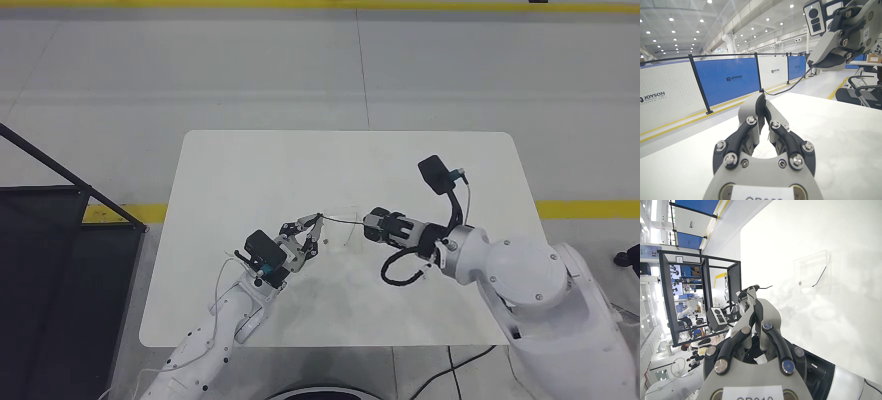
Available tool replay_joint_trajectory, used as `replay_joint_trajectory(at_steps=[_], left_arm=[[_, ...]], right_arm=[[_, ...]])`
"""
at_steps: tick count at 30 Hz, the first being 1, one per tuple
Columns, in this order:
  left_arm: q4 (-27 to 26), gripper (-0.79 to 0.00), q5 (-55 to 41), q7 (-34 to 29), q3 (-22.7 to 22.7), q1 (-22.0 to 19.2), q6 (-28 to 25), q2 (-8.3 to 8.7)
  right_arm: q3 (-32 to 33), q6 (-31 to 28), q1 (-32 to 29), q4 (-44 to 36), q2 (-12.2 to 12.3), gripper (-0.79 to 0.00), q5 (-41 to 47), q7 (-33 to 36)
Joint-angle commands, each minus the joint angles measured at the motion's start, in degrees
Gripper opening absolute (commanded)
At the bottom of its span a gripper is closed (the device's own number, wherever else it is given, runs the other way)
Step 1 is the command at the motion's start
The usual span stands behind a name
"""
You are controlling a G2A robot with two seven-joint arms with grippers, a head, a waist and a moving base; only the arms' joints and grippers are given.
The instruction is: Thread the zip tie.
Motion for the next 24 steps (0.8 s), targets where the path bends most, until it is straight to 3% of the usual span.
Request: replay_joint_trajectory(at_steps=[1,24], left_arm=[[0.00,-0.785,0.00,0.00,0.00,0.00,0.00,0.00],[0.00,-0.785,0.00,0.00,0.00,0.00,0.00,0.00]], right_arm=[[0.30,-0.62,-0.40,-0.13,0.03,-0.785,0.38,-0.32],[3.03,-8.61,-3.95,-0.82,0.10,-0.785,5.20,-3.39]])
